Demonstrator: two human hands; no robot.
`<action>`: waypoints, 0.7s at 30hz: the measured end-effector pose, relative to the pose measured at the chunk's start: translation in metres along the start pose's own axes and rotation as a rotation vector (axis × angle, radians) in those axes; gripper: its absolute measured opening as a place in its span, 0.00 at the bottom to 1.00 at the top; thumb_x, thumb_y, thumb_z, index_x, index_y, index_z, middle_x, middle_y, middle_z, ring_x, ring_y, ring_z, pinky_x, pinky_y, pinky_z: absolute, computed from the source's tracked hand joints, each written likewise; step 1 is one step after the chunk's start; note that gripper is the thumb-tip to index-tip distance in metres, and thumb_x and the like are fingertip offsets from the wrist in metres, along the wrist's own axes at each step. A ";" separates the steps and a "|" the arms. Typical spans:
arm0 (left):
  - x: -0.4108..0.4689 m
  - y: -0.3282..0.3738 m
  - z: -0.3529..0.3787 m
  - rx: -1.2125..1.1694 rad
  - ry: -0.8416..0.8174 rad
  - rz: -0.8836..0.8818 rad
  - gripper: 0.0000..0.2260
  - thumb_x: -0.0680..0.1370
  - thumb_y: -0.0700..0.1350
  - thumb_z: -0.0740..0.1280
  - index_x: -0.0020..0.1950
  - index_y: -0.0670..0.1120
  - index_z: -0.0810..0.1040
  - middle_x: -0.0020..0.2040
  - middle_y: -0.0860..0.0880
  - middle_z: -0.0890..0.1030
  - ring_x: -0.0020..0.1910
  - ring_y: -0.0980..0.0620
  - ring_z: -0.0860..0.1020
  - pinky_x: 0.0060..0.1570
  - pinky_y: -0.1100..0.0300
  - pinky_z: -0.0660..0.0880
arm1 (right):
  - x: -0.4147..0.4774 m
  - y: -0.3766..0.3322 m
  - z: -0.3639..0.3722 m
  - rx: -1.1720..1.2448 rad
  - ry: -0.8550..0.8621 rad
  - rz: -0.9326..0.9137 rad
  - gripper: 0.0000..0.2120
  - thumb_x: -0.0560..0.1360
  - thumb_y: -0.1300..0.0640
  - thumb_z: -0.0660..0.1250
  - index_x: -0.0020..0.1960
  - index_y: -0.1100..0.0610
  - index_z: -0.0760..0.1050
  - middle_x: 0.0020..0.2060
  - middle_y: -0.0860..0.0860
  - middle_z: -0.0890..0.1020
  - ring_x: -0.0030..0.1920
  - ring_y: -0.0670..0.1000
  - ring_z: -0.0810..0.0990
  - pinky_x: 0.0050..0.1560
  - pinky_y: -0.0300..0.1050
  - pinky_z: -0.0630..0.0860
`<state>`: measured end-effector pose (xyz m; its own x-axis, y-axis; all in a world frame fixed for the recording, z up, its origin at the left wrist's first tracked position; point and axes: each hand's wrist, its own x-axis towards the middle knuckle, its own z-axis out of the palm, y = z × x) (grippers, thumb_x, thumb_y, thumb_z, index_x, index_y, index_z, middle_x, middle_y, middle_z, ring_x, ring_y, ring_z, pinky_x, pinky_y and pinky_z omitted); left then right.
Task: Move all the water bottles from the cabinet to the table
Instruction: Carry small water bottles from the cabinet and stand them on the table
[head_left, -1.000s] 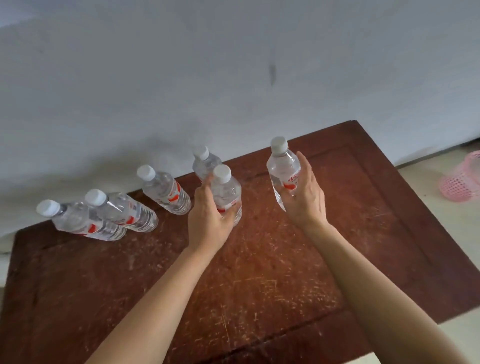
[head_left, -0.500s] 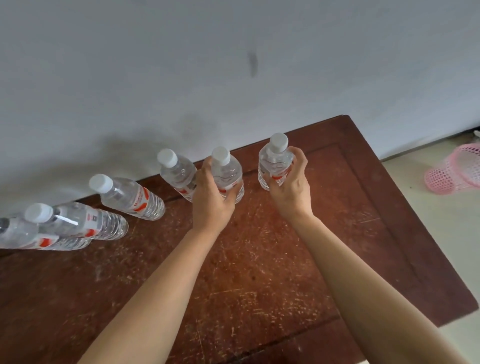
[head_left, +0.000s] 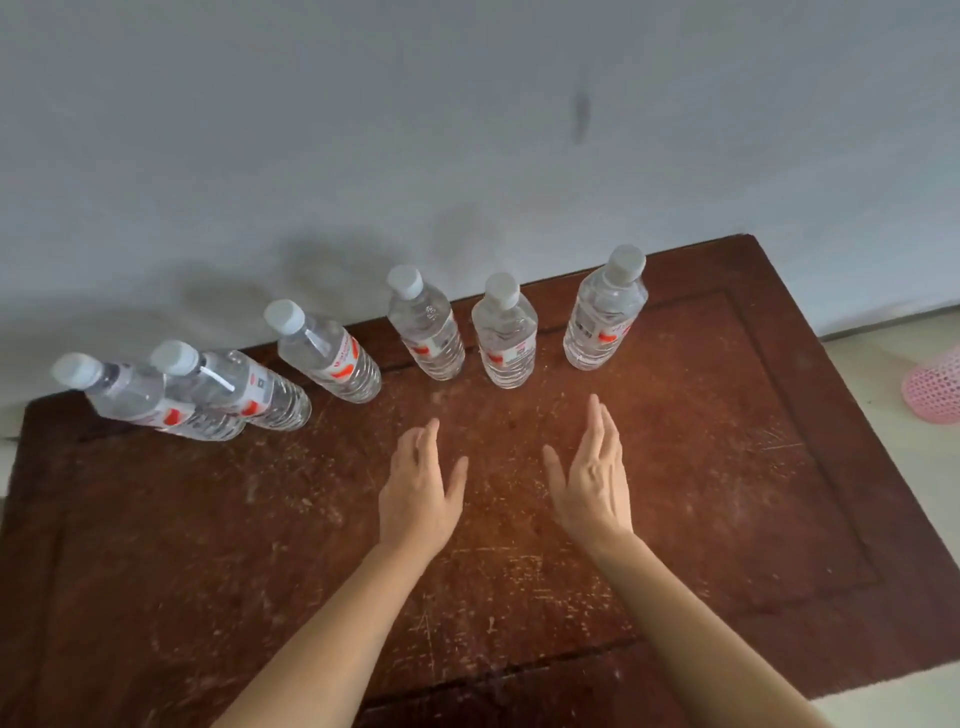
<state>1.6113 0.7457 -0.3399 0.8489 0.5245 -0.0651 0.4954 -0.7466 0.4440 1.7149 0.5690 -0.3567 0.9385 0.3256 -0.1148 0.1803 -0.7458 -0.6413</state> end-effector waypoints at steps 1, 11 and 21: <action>-0.024 -0.019 0.000 0.029 -0.015 -0.011 0.25 0.80 0.54 0.65 0.74 0.44 0.68 0.65 0.43 0.74 0.59 0.44 0.79 0.41 0.53 0.82 | -0.020 0.001 0.014 -0.040 -0.048 -0.057 0.38 0.81 0.49 0.66 0.82 0.56 0.47 0.78 0.63 0.60 0.77 0.62 0.63 0.73 0.63 0.68; -0.201 -0.144 -0.054 0.188 0.073 -0.415 0.25 0.81 0.57 0.56 0.71 0.42 0.74 0.65 0.39 0.76 0.65 0.39 0.76 0.57 0.44 0.79 | -0.095 -0.090 0.100 -0.145 -0.398 -0.622 0.29 0.83 0.45 0.59 0.80 0.55 0.59 0.79 0.61 0.61 0.79 0.62 0.60 0.79 0.62 0.54; -0.323 -0.224 -0.185 0.227 0.501 -0.660 0.23 0.82 0.55 0.58 0.72 0.44 0.73 0.68 0.39 0.73 0.66 0.39 0.73 0.60 0.42 0.76 | -0.208 -0.261 0.157 -0.125 -0.401 -1.007 0.29 0.84 0.43 0.58 0.80 0.55 0.59 0.79 0.60 0.61 0.80 0.60 0.58 0.80 0.63 0.52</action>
<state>1.1923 0.8192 -0.2534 0.2186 0.9592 0.1793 0.9295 -0.2606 0.2611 1.4260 0.7871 -0.2848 0.1835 0.9689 0.1661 0.8620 -0.0773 -0.5010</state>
